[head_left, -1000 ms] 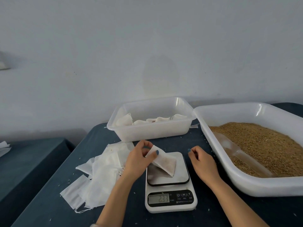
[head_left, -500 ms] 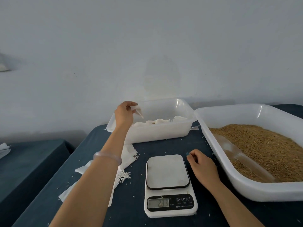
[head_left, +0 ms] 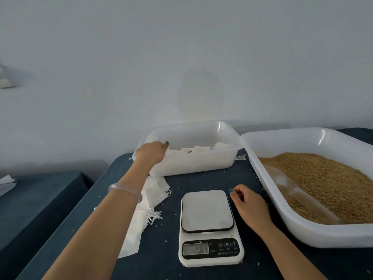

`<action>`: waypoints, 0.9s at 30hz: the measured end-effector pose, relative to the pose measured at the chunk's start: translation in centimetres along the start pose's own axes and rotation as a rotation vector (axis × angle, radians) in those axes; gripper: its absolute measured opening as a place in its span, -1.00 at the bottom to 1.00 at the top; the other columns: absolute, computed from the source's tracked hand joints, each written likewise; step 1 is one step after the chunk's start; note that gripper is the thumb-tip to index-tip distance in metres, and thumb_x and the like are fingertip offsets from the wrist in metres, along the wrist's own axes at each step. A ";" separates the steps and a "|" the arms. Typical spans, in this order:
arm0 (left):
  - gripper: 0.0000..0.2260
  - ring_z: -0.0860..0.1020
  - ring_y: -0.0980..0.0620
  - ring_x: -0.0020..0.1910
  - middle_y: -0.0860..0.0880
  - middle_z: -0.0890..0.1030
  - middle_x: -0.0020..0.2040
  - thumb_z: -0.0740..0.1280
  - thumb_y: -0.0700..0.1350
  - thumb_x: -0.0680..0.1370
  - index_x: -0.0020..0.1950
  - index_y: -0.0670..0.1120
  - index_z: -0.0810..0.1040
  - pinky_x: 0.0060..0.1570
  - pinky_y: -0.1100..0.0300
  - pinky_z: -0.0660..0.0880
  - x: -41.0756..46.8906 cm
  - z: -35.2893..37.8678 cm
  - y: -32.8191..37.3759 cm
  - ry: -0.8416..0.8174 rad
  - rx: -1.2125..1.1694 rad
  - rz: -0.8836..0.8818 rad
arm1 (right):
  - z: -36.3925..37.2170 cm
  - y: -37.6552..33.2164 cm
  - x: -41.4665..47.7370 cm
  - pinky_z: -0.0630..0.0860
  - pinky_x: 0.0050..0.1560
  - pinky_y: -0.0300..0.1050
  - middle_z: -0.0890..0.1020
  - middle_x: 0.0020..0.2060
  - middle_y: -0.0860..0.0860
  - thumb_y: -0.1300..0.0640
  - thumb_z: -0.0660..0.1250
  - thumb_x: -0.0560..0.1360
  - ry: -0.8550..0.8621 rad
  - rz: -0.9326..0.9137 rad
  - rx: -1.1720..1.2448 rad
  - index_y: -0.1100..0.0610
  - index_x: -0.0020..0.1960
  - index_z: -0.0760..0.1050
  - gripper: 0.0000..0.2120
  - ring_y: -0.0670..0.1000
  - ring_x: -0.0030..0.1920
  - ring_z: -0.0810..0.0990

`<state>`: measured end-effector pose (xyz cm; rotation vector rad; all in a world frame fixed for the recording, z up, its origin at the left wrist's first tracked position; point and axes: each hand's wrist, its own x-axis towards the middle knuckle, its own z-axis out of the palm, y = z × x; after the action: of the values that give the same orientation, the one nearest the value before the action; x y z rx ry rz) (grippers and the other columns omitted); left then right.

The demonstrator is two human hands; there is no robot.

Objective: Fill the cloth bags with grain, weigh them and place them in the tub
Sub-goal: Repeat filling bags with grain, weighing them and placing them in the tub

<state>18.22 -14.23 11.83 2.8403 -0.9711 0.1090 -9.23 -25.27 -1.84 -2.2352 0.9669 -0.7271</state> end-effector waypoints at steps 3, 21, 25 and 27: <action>-0.74 0.57 -0.11 0.03 -0.06 0.61 0.08 0.17 0.07 0.64 0.08 -0.02 0.59 -0.14 0.14 0.39 -1.2 -2.4 -1.8 0.134 0.116 0.021 | 0.0 0.0 0.0 0.27 -0.42 -0.29 0.54 -0.41 -0.07 -0.02 0.25 0.60 -0.005 -0.004 0.009 -0.07 -0.21 0.40 -0.80 -0.12 -0.43 0.47; -0.55 0.48 0.03 -0.05 0.01 0.56 0.16 0.51 0.09 0.44 0.27 -0.01 0.52 -0.17 0.26 0.43 -11.0 1.6 -8.5 -0.606 0.494 0.157 | -0.1 0.0 -0.1 0.32 -0.42 -0.22 0.58 -0.38 -0.05 -0.06 0.25 0.59 -0.003 -0.014 0.042 -0.06 -0.23 0.42 -0.77 -0.11 -0.40 0.51; -0.81 0.61 0.12 -0.20 0.08 0.64 0.02 0.51 0.05 0.45 0.01 0.12 0.60 -0.20 0.25 0.59 -9.6 0.8 -9.4 -0.534 0.244 0.157 | 0.0 0.0 0.0 0.32 -0.41 -0.23 0.58 -0.38 -0.05 -0.07 0.25 0.59 -0.004 -0.007 0.047 -0.05 -0.22 0.43 -0.77 -0.11 -0.39 0.51; -0.89 0.61 0.18 -0.29 0.12 0.66 -0.09 0.51 0.00 0.47 -0.08 0.12 0.61 -0.30 0.36 0.54 -8.9 0.1 -9.3 -0.515 0.062 0.172 | 0.0 0.0 0.0 0.32 -0.40 -0.22 0.58 -0.38 -0.05 -0.07 0.25 0.59 -0.004 -0.003 0.050 -0.05 -0.21 0.43 -0.78 -0.10 -0.40 0.50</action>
<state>16.90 -1.57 9.75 2.8921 -1.3190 -0.6130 -9.27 -25.28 -1.86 -2.1943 0.9341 -0.7403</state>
